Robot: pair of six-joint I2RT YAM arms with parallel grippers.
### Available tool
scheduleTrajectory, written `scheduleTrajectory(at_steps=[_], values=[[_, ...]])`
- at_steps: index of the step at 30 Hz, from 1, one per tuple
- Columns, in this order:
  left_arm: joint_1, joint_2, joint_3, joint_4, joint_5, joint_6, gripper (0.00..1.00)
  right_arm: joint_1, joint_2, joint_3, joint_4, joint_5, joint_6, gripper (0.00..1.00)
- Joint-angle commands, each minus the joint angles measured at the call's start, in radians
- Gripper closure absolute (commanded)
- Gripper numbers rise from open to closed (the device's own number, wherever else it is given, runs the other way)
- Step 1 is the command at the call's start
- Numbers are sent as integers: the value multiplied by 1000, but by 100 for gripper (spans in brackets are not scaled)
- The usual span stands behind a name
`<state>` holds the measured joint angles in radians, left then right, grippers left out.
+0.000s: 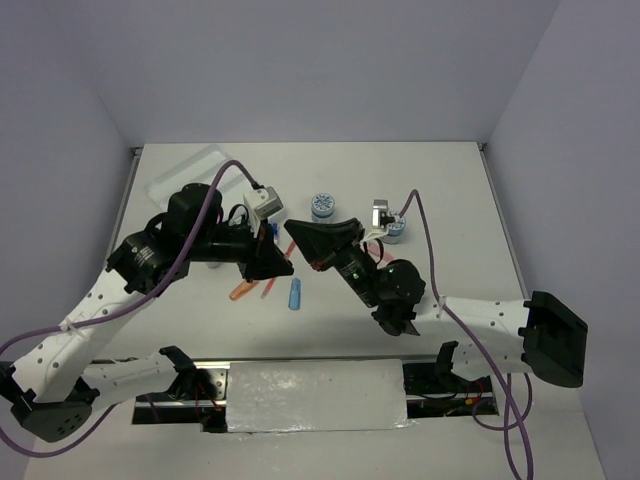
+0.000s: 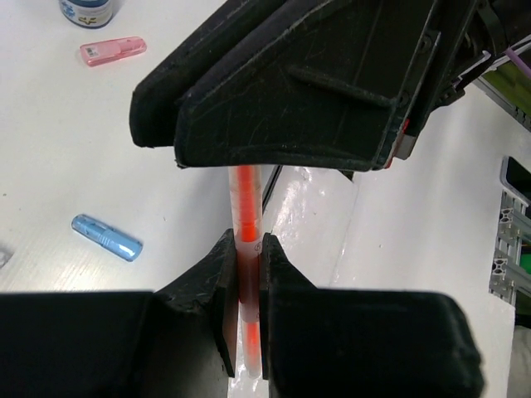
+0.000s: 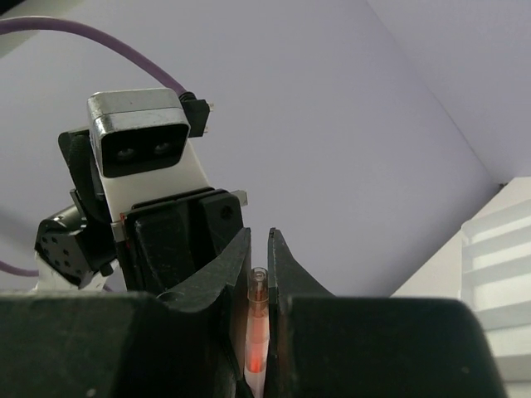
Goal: Sort the stationery into containers
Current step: Close the pen cap on the pen.
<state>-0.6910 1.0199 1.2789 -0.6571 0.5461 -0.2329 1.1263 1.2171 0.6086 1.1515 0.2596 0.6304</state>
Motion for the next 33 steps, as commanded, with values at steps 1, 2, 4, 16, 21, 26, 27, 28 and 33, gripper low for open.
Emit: scheduleTrajectory(at_steps=[1,2,4,16,21,26,27,28,33], values=[[-5,23,180,597,140,37,100,101,177,-67,-507,-278,-44,100],[1,23,177,602,141,35,100,102,194,-64,-509,-284,-46,100],[24,35,195,603,170,33,100,105,216,-46,-529,-289,-48,100],[41,-122,-175,689,-7,26,100,109,-11,72,-807,-154,-92,100],[18,-228,-381,830,-40,-64,100,99,-91,232,-1001,-100,-141,98],[4,-236,-444,866,-17,-91,100,98,-111,307,-1052,-108,-161,79],[1,-234,-454,866,-20,-91,100,96,-119,310,-1047,-111,-161,69],[-7,-236,-460,867,-28,-92,100,96,-126,313,-1043,-115,-161,66],[-21,-250,-495,878,-55,-105,100,93,-148,333,-1052,-92,-179,44]])
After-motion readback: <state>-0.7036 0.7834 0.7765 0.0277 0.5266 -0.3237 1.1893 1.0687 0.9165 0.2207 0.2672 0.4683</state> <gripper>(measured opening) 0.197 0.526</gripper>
